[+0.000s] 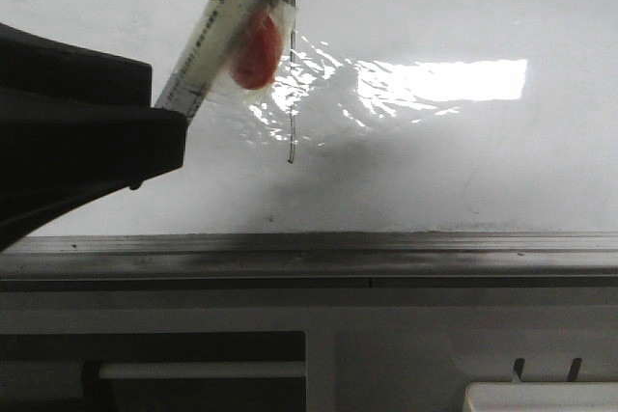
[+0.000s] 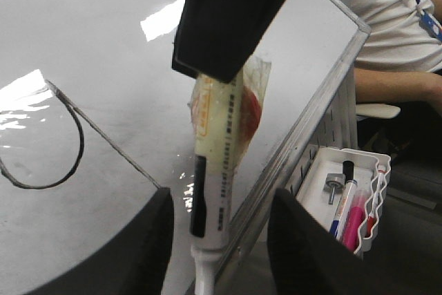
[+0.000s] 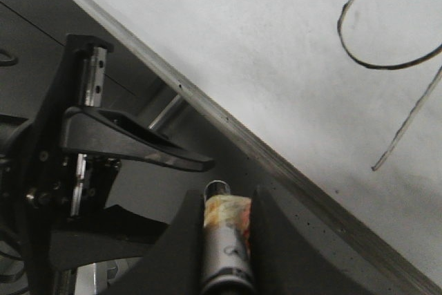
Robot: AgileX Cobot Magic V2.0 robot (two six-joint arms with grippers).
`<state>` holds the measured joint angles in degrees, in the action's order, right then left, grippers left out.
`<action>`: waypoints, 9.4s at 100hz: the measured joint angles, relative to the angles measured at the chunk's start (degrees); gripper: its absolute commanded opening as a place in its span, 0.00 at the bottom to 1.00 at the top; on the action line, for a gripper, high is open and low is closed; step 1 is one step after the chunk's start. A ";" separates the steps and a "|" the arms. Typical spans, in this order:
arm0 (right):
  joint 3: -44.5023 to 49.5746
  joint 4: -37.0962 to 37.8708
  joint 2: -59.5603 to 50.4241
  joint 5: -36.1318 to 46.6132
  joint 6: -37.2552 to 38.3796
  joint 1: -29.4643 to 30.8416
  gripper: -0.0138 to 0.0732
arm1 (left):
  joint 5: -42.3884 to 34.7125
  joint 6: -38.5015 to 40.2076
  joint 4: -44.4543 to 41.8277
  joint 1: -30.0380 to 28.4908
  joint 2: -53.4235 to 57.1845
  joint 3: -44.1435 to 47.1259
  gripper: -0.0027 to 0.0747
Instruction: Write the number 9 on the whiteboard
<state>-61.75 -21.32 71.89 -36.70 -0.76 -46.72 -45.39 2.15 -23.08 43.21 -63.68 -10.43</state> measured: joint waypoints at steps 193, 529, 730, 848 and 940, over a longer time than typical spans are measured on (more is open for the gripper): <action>0.00 -2.64 0.00 1.57 0.21 -0.28 0.63 | -12.95 15.10 31.57 0.00 -14.12 3.00 0.01; 56.17 19.90 -64.19 38.87 0.21 -0.28 0.08 | 2.51 22.41 16.42 -16.09 42.14 10.60 0.01; 56.17 19.90 -64.34 38.87 0.21 -0.28 0.08 | 65.65 12.20 17.95 -44.24 64.02 10.65 0.01; 62.33 24.74 -64.43 58.69 2.78 22.66 0.08 | 65.65 11.94 18.16 -44.24 64.02 10.65 0.01; 62.33 22.47 -72.50 17.68 5.29 56.29 0.08 | 65.65 11.94 18.29 -44.24 64.02 10.65 0.01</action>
<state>0.57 1.14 -0.61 -19.02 4.52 9.57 20.26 14.09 -4.79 -1.03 0.34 0.22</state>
